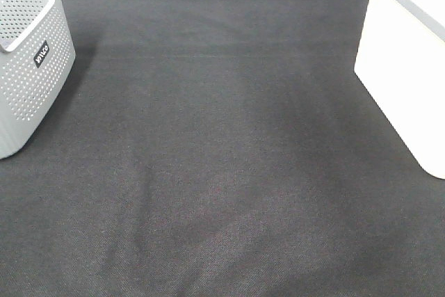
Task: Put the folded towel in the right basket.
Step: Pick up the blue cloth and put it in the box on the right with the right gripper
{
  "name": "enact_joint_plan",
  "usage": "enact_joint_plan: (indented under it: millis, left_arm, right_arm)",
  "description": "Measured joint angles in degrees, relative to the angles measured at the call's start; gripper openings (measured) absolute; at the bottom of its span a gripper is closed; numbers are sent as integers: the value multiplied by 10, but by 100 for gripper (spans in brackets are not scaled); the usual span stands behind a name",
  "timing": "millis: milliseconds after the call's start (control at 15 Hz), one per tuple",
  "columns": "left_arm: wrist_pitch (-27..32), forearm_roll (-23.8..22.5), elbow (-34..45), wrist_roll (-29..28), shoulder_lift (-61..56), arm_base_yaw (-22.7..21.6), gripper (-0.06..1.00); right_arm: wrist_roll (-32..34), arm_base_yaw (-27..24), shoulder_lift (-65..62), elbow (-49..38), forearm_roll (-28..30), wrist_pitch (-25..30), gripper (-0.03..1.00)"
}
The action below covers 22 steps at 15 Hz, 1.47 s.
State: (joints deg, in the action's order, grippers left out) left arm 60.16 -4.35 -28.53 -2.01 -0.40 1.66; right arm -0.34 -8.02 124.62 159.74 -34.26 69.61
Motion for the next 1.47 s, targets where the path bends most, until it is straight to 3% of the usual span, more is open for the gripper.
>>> enact_joint_plan:
  millis: [133, 267, 467, 667, 800, 1133, 1467]
  left_arm:
    - [0, 0, 0, 0, 0, 0, 99]
    - [0, 0, 0, 0, 0, 0, 99]
    - [0, -1, 0, 0, 0, 0, 99]
    - [0, -1, 0, 0, 0, 0, 99]
    - [0, -1, 0, 0, 0, 0, 99]
    - [0, -1, 0, 0, 0, 0, 99]
    - [0, -1, 0, 0, 0, 0, 99]
  right_arm:
    - [0, -54, -18, 0, 33, 1, 17]
    - [-2, -73, -22, -3, 76, 2, 17]
    - [-38, -76, -26, -39, 145, 2, 17]
    - [-80, -76, -26, -128, 177, 3, 17]
    - [-81, -76, -26, -158, 191, 3, 17]
    - [-81, -76, -26, -329, 232, 5, 17]
    - [-81, -76, -7, -345, 272, 5, 17]
